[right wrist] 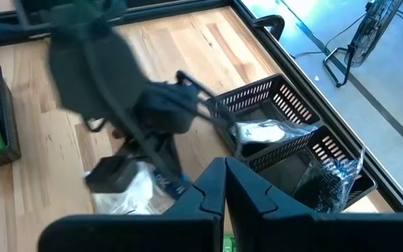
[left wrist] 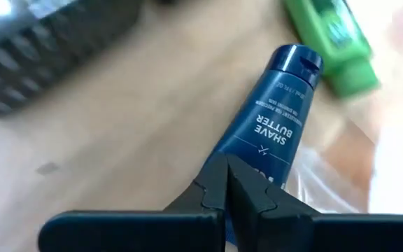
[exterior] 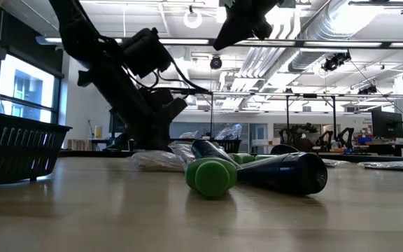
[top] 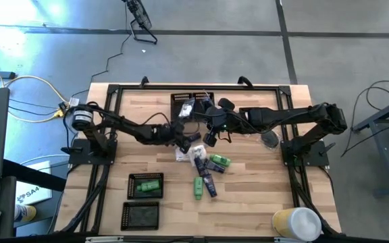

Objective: Pick & Place Travel size toiletries
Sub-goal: Put the dark blue shave cream into the bottom left basket

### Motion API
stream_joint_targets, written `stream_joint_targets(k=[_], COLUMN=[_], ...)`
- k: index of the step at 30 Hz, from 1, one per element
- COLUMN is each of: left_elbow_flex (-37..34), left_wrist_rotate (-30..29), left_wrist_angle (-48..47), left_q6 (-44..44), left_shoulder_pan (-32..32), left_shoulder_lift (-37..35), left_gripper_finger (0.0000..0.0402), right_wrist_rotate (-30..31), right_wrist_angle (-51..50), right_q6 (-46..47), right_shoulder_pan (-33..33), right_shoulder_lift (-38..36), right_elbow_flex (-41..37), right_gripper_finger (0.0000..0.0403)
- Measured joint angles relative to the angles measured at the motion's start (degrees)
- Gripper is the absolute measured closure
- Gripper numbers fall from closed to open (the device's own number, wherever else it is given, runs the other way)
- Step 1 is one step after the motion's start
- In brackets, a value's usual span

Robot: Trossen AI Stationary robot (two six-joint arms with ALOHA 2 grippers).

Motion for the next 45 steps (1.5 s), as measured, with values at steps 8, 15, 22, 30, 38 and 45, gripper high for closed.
stream_joint_targets(k=[8, 15, 22, 30, 38, 45], left_elbow_flex=[-0.01, -0.18, -0.22, -0.26, -0.24, -0.13], left_wrist_rotate=[-1.51, -2.8, -5.61, 2.17, 6.85, 20.4], left_wrist_angle=[-1.0, -1.49, -2.41, 1.16, 3.32, 2.02], left_q6=[-1.98, -2.96, 2.35, 20.11, 32.47, 33.09], left_shoulder_pan=[-2.05, -0.56, 0.33, 0.56, 2.14, 8.37], left_shoulder_lift=[-0.01, -1.23, -9.42, -10.95, -10.97, -8.75], left_gripper_finger=[0.0401, 0.0401, 0.0401, 0.0392, 0.0278, 0.0169], right_wrist_rotate=[-0.02, -1.51, -1.29, -1.2, -3.74, -2.12], right_wrist_angle=[0.28, 0.43, 0.6, 0.47, -0.09, -1.39], right_q6=[0.18, 0.62, 0.45, -0.46, 0.33, 0.55], right_shoulder_pan=[0.0, 0.13, 0.38, 0.38, 0.74, 2.63], right_shoulder_lift=[0.0, 0.01, 0.02, 0.02, 0.02, -3.46], right_elbow_flex=[0.0, 0.0, 0.0, 0.0, 0.0, 0.0], right_gripper_finger=[0.04, 0.04, 0.04, 0.04, 0.04, 0.04])
